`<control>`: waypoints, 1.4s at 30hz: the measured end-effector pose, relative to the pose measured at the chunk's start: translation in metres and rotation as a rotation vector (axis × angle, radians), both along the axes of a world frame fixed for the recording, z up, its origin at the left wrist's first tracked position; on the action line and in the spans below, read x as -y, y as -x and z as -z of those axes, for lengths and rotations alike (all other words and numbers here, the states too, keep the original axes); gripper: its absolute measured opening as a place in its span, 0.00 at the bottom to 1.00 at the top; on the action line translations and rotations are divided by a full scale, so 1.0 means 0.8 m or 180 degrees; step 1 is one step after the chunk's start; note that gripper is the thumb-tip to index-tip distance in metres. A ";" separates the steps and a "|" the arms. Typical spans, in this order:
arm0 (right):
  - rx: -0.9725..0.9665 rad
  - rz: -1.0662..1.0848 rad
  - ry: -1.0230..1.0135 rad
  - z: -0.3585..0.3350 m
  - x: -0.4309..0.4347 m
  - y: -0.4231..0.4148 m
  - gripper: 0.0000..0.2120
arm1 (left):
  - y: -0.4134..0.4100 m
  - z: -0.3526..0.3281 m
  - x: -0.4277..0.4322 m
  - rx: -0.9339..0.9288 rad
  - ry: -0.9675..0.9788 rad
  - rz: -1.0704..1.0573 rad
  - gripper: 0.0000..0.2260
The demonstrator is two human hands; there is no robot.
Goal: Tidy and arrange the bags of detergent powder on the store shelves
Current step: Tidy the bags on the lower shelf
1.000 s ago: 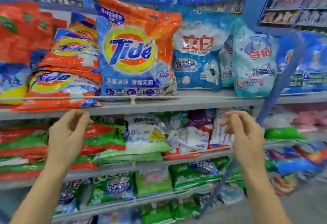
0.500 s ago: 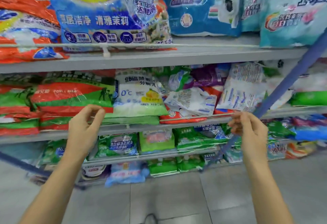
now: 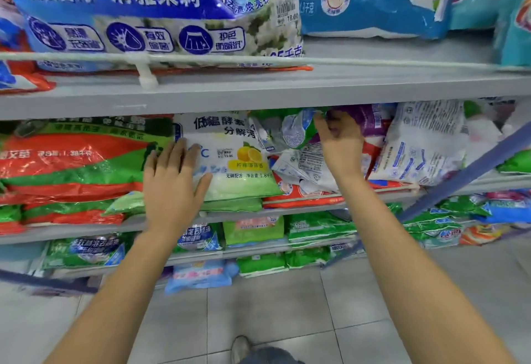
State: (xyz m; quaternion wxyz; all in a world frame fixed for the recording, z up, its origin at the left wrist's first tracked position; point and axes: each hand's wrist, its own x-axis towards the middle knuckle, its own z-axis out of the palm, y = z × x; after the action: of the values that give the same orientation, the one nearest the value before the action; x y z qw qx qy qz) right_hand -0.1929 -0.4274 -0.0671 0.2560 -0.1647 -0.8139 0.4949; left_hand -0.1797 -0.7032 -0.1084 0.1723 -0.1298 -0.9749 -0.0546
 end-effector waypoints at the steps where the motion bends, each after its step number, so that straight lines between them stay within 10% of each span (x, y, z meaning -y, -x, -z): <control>1: -0.0015 0.0020 -0.0047 0.003 0.001 0.006 0.09 | 0.000 0.001 -0.001 -0.0028 0.0028 -0.0020 0.26; 7: 0.0348 0.0148 0.0081 0.007 0.006 0.028 0.17 | 0.002 0.005 -0.001 -0.0070 0.0090 -0.0113 0.26; 19: -0.0294 -0.0394 0.4172 -0.058 0.046 -0.035 0.04 | -0.021 -0.002 -0.039 0.0183 -0.0710 -0.0085 0.33; 24: -0.0337 -0.0612 0.4619 -0.066 0.061 -0.081 0.08 | -0.052 -0.003 -0.126 0.0632 -0.1639 0.0211 0.44; 32: -0.0395 -0.0046 0.2261 -0.100 -0.005 -0.136 0.08 | -0.055 -0.041 -0.149 0.0192 -0.2794 0.1082 0.29; 42: -0.0361 0.0572 0.0304 -0.131 -0.102 -0.168 0.20 | -0.038 -0.157 -0.186 0.2415 -0.1967 0.2142 0.11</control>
State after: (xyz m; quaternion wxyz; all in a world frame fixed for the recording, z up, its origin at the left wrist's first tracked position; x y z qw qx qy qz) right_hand -0.0583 -0.3456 0.0381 0.3368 -0.2207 -0.7556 0.5166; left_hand -0.1493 -0.5541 0.0169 -0.1851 -0.3470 -0.8126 -0.4300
